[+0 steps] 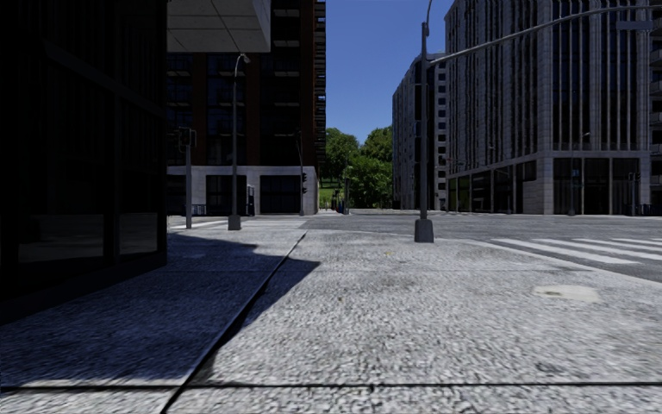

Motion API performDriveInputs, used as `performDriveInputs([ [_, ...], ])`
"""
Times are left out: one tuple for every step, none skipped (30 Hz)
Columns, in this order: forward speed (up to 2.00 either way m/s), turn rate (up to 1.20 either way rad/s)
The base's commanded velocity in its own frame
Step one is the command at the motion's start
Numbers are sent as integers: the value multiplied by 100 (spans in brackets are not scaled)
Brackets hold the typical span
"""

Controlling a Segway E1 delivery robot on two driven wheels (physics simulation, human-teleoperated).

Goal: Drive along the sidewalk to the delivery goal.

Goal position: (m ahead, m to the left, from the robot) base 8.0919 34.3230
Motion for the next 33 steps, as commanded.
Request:
performDriveInputs([
  [200,0],
  [200,0],
  [200,0],
  [200,0],
  [200,0],
  [200,0],
  [200,0],
  [200,0],
  [200,0],
  [200,0],
  [200,0],
  [200,0],
  [200,0],
  [200,0],
  [200,0],
  [200,0],
  [200,0],
  [200,0],
  [200,0],
  [200,0],
  [200,0],
  [200,0],
  [200,0],
  [200,0],
  [200,0],
  [200,0],
  [200,0],
  [200,0],
  [200,0],
  [200,0],
  [200,0],
  [200,0],
  [200,0],
])
